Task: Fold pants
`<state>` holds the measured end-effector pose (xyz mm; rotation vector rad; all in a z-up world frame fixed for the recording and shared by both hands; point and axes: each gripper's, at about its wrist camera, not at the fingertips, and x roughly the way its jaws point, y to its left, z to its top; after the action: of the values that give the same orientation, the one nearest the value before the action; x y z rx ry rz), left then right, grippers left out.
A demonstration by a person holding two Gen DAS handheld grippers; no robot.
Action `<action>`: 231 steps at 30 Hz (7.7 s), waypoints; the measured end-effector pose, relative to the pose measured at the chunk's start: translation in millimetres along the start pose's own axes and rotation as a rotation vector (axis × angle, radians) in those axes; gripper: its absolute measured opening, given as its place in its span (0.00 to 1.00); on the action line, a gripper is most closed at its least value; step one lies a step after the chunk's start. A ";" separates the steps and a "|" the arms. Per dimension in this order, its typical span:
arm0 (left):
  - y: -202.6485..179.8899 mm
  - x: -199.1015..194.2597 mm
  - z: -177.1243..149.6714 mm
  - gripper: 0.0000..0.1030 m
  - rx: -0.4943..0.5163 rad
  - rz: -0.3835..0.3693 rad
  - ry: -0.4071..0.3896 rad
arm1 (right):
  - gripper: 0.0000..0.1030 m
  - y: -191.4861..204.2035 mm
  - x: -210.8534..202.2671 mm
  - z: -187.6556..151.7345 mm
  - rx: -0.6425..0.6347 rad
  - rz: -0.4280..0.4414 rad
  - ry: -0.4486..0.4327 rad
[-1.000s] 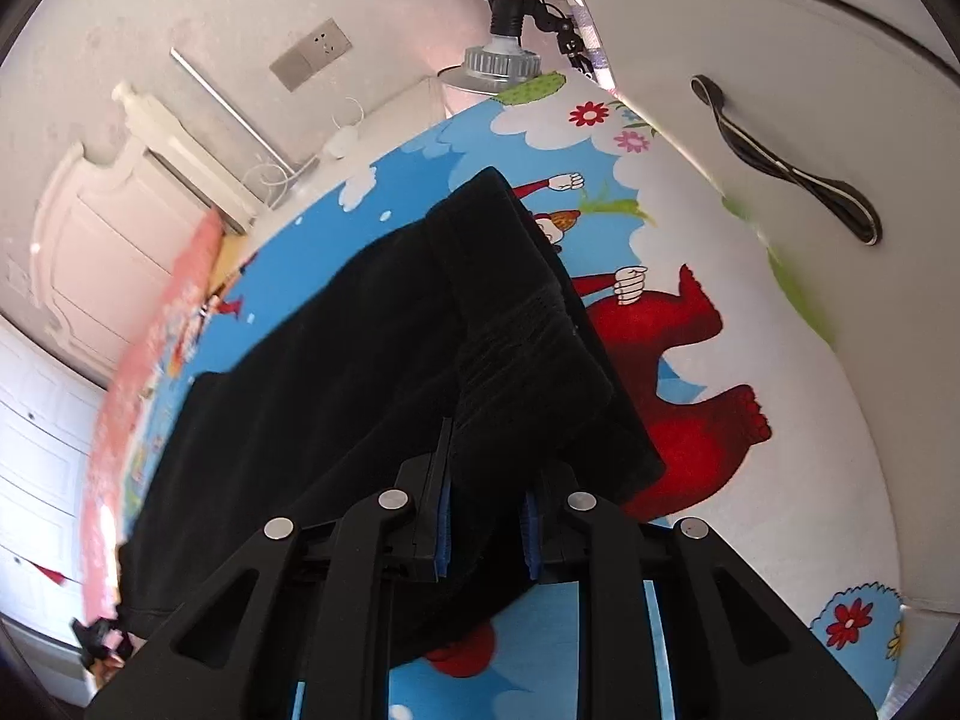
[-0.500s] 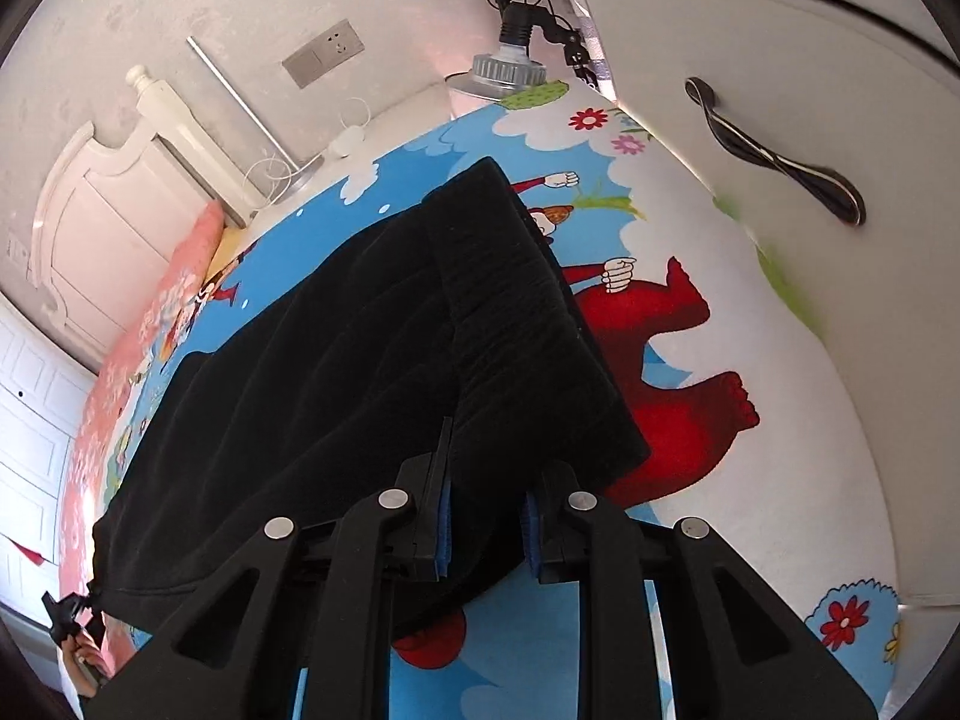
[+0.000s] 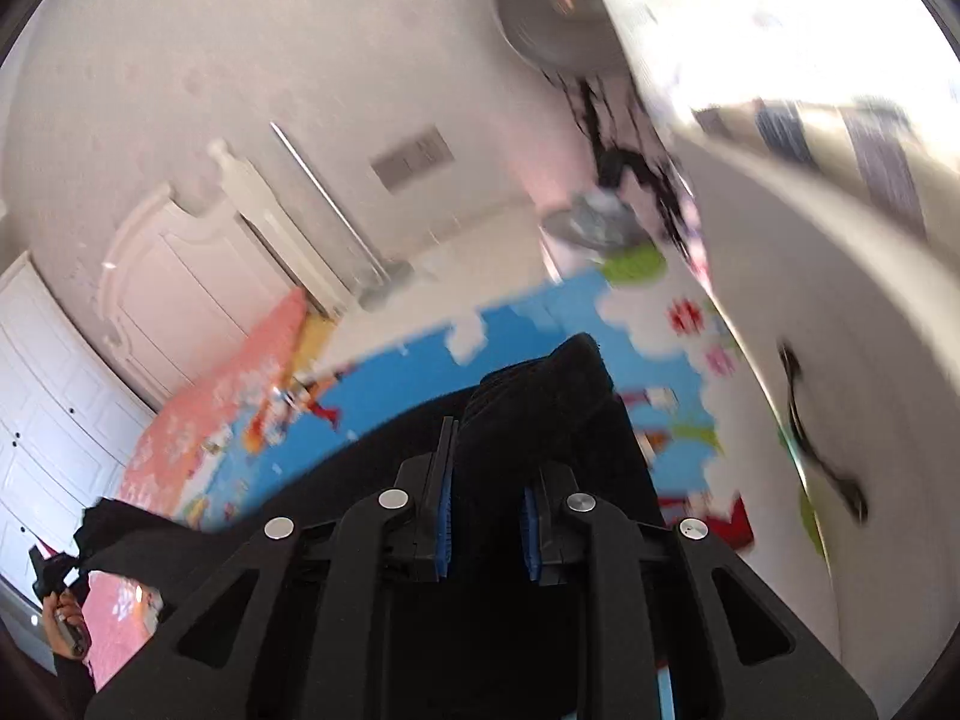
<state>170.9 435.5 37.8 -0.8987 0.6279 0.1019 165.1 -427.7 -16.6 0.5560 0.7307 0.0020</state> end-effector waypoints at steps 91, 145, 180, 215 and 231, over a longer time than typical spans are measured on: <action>156.2 -17.7 -98.4 0.55 -0.053 0.468 -0.046 | 0.21 -28.4 20.5 -105.0 -0.118 -0.302 0.131; 95.8 130.1 -88.9 0.98 0.448 0.741 -0.007 | 0.77 -35.8 46.1 -12.9 -0.163 -0.150 0.174; 100.4 128.3 -92.0 0.99 0.439 0.716 -0.016 | 0.07 -38.7 137.1 28.3 -0.213 -0.305 0.176; 89.4 69.7 -99.0 0.49 0.549 0.552 -0.161 | 0.80 431.6 266.8 -264.6 -1.021 0.099 0.288; 90.8 83.2 -73.9 0.74 0.448 0.498 -0.043 | 0.96 426.4 273.4 -255.7 -0.974 0.154 0.347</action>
<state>173.8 422.5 -105.2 -0.2946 0.7854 0.4095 288.7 112.3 -139.1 -0.3350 0.9164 0.5814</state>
